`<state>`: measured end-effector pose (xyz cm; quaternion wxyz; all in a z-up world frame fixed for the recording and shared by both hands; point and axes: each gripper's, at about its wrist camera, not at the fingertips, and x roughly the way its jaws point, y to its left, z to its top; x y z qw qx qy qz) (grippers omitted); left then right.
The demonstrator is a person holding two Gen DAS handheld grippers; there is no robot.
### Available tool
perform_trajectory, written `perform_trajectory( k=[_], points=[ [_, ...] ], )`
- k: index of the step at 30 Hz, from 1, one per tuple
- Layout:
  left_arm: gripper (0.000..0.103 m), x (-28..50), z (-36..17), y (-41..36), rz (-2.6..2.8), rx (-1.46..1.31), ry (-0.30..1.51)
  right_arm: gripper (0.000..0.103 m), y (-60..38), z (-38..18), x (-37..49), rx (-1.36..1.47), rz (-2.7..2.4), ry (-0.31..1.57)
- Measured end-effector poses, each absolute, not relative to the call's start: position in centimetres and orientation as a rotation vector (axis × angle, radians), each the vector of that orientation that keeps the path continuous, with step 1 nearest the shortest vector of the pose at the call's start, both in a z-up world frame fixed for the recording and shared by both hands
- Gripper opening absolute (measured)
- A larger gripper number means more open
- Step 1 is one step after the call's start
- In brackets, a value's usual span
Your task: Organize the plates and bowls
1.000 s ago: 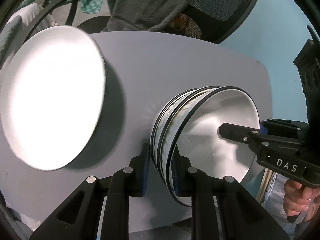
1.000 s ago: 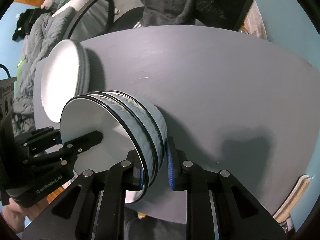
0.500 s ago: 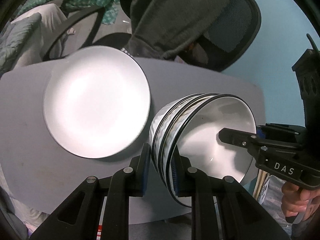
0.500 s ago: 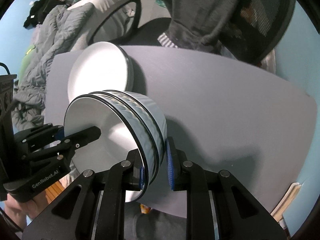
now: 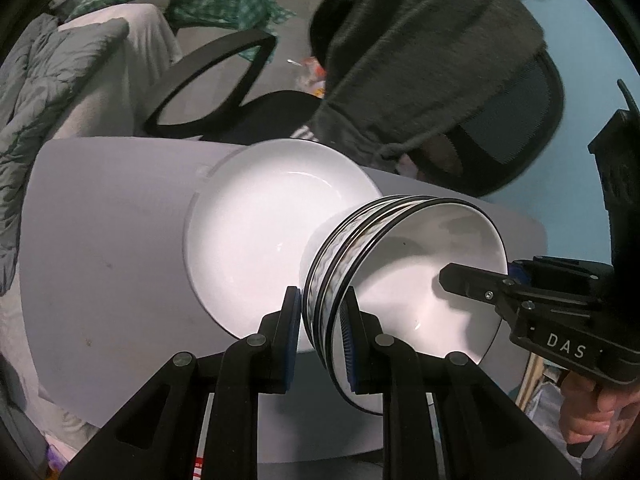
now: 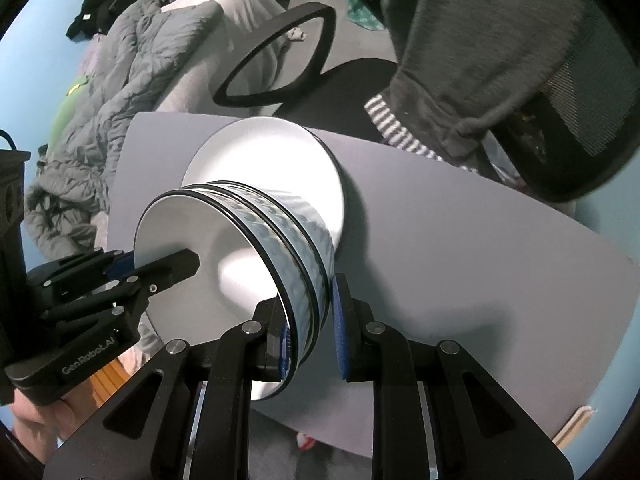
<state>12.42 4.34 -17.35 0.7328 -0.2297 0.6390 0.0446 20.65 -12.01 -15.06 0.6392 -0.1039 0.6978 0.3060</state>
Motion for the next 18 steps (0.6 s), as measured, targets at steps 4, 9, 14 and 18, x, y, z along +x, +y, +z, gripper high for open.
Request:
perform_trajectory(
  k=[4, 9, 14, 18],
  points=[
    [0.019, 12.9, -18.8, 5.8, 0.131, -0.497, 1.413, 0.018, -9.9, -16.4, 21.2, -0.234, 0.691, 1.620],
    [0.018, 13.3, -19.9, 7.6, 0.142, -0.531, 1.407, 0.015, -8.2, -16.7, 22.1, -0.261, 0.696, 1.608],
    [0.018, 13.9, -19.9, 7.8, 0.145, -0.532, 1.398, 0.014, -7.5, -17.5, 23.0, -0.291, 0.667, 1.628],
    [0.018, 14.0, -20.3, 8.2, 0.137, -0.552, 1.398, 0.014, -7.4, -17.6, 22.8, -0.298, 0.673, 1.625]
  ],
)
